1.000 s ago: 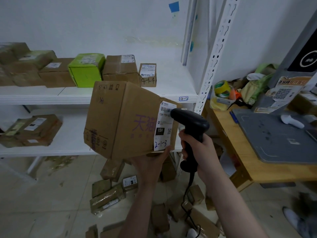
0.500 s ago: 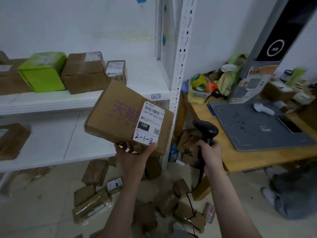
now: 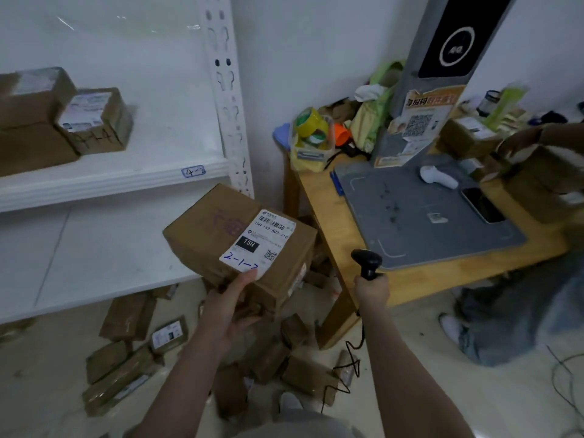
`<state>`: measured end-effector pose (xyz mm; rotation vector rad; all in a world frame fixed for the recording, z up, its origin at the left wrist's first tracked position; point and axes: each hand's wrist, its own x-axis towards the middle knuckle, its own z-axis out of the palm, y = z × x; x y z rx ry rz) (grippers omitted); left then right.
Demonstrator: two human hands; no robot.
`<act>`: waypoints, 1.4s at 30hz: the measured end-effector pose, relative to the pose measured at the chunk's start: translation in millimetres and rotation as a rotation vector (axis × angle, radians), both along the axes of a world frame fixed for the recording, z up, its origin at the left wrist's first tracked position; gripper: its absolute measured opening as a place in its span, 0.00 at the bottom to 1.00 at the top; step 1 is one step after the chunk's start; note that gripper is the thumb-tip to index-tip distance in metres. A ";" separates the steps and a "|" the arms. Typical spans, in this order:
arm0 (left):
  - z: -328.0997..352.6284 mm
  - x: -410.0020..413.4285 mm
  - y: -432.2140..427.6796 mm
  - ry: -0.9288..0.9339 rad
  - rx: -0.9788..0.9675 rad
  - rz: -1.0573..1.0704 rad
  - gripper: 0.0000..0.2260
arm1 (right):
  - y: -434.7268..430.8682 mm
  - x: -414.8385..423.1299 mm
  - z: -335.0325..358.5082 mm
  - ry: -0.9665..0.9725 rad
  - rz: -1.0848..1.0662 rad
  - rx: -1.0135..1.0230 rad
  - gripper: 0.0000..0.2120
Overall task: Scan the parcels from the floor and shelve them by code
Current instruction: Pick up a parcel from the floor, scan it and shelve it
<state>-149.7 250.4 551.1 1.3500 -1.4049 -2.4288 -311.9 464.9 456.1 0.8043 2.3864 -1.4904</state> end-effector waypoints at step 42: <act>-15.5 85.7 -56.8 -0.087 -0.040 0.389 0.22 | -182.9 53.2 55.0 0.319 0.590 -0.296 0.09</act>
